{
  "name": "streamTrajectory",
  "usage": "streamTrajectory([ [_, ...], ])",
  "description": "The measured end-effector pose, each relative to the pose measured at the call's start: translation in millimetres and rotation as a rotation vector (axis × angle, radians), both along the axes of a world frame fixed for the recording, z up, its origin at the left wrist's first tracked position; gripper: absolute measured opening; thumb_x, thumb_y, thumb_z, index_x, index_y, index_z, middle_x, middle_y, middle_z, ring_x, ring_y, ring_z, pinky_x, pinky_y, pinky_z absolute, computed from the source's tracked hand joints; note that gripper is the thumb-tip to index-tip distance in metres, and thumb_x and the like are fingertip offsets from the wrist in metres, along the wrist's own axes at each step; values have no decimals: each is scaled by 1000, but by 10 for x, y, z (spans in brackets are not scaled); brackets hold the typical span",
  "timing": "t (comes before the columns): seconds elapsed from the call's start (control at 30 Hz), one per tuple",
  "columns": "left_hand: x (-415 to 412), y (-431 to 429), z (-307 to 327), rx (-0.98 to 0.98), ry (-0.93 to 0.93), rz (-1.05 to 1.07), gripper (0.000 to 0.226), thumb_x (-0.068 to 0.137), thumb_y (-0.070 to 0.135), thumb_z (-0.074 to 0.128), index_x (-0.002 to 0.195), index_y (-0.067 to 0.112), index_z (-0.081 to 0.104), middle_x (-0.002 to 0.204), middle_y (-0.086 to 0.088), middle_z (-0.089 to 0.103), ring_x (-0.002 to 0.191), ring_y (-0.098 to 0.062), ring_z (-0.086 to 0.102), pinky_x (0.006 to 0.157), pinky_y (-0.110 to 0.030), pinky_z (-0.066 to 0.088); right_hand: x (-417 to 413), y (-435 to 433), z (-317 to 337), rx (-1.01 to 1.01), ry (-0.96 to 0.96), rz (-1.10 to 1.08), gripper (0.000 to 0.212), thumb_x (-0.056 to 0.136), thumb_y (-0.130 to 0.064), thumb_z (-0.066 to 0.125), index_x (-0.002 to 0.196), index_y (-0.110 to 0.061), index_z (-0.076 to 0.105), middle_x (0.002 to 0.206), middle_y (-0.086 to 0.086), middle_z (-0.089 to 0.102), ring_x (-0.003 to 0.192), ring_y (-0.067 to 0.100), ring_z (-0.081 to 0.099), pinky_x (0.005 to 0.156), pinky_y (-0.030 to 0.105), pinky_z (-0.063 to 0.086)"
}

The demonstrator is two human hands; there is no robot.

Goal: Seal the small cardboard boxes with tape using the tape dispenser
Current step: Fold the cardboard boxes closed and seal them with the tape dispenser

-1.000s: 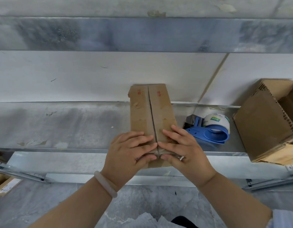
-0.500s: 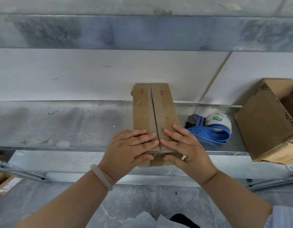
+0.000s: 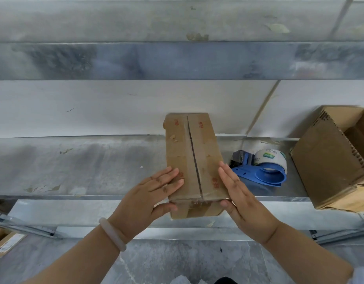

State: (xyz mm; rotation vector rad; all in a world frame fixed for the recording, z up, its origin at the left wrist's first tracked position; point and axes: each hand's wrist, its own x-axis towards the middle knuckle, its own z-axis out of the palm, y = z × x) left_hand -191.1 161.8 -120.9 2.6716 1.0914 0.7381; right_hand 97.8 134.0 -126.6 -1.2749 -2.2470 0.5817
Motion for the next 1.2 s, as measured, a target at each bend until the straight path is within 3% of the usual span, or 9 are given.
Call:
streamTrajectory([
  [0.2,-2,-16,-9,-48,-92,52,49,92,47,52,133,22,56,143,5,50,139,-7,36,114,-20,28,-67,-29,0,21,16,-40,64,102,-31,36,153,-39,-1,162,-17,-2,149,6,3,118,17,7],
  [0.37,187,-145,20,105,-72,55,49,83,61,61,114,25,72,126,3,64,118,-12,55,111,-27,31,-63,-254,1,-101,342,-361,54,97,-47,44,142,-61,16,151,-27,25,139,-3,28,111,16,31],
  [0.47,431,-277,39,143,-62,49,50,81,65,61,110,26,73,115,5,65,106,-14,57,99,-35,41,-123,-358,62,-207,611,-604,43,98,-32,49,134,-50,36,133,-26,44,121,-4,46,108,31,39],
  [0.6,692,-416,143,138,14,36,46,89,61,55,112,23,70,112,8,59,100,-15,57,82,-33,49,-277,-311,251,-422,776,-772,64,95,-34,57,150,-31,25,137,-15,40,122,3,40,100,24,30],
  [0.8,582,-320,304,167,56,-51,36,97,50,46,120,30,66,122,11,60,107,-13,55,89,-36,47,-190,-131,384,-466,698,-792,60,97,-18,56,150,-26,30,139,-2,47,112,11,47,90,25,35],
  [0.9,215,-5,455,171,7,326,41,96,47,41,129,30,59,134,5,56,118,-19,52,97,-42,43,-182,-33,447,-497,655,-743,63,97,-14,55,152,-26,24,139,-2,46,113,9,47,93,25,37],
  [0.97,-80,236,525,51,-20,573,49,93,46,44,136,25,54,142,-1,50,128,-25,46,106,-44,38,-182,79,499,-549,655,-704,63,98,-13,54,152,-25,24,135,-5,46,111,8,47,91,22,36],
  [1.07,-365,450,555,-399,-150,678,54,94,36,55,145,27,42,151,5,38,137,-18,36,113,-32,27,-187,273,554,-586,593,-637,60,99,-16,51,152,-28,25,144,-6,43,119,7,43,98,22,33],
  [1.2,-465,432,500,-503,-124,682,64,90,40,62,147,31,36,141,8,47,122,-12,46,105,-29,38,-337,516,593,-568,378,-605,59,103,-33,41,155,-29,14,155,-4,31,138,15,34,104,24,28],
])
